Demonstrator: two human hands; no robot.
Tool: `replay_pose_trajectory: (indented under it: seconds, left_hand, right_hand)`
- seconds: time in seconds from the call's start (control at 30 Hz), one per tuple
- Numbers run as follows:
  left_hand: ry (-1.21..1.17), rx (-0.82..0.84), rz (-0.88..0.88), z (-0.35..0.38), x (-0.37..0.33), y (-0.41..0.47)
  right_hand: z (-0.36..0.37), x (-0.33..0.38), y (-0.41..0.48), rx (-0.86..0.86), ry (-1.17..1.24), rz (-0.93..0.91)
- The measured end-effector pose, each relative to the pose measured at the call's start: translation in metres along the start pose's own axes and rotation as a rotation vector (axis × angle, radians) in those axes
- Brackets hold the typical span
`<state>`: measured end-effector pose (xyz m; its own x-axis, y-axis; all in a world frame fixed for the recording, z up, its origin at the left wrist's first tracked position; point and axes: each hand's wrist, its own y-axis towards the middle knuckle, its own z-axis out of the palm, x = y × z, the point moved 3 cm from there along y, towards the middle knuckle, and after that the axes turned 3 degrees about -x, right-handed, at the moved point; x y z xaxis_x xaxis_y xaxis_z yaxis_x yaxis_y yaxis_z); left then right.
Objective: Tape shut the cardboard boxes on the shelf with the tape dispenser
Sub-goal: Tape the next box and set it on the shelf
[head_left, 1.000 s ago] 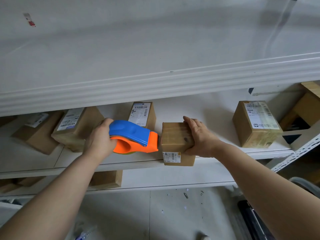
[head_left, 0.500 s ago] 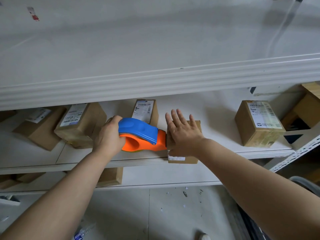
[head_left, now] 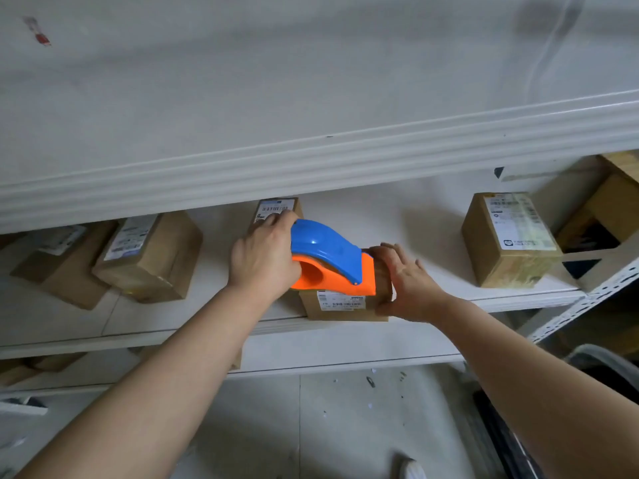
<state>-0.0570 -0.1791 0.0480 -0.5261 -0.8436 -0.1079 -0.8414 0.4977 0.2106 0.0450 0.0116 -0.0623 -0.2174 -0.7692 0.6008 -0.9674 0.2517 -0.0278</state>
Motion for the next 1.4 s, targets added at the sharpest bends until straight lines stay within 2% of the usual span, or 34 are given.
replay_pose_trajectory:
  seconds: [0.17, 0.27, 0.43, 0.57, 1.0, 1.07, 1.2, 1.27, 1.4]
  left_hand:
    - [-0.100, 0.046, 0.046, 0.005, -0.001, 0.009]
    - [-0.034, 0.036, 0.072, 0.000, 0.007, 0.016]
    - [-0.104, -0.004, -0.149, -0.010, 0.097, 0.017]
    - [-0.154, 0.023, -0.195, -0.003, 0.144, 0.009]
    - [-0.154, 0.056, -0.188, 0.040, 0.139, 0.003]
    - [-0.145, 0.070, -0.181, 0.046, 0.134, 0.001]
    - [-0.141, 0.060, -0.186, 0.046, 0.131, 0.001]
    - [-0.131, 0.070, -0.189, 0.045, 0.129, 0.001]
    - [-0.135, 0.080, -0.194, 0.046, 0.130, -0.001]
  right_hand:
    - [0.001, 0.022, 0.016, 0.030, -0.029, -0.081]
    - [0.001, 0.016, 0.017, -0.023, -0.003, -0.059]
    - [0.003, 0.016, 0.017, -0.031, -0.054, -0.062]
    - [0.001, 0.018, 0.017, -0.015, -0.080, -0.035]
    - [0.003, 0.022, 0.017, -0.004, -0.098, -0.030]
    - [0.002, 0.026, 0.015, 0.027, -0.179, -0.032]
    - [0.012, 0.052, 0.008, 0.046, -0.489, -0.126]
    - [0.026, 0.062, 0.003, 0.057, -0.576, -0.186]
    - [0.037, 0.067, 0.005, 0.091, -0.648, -0.166]
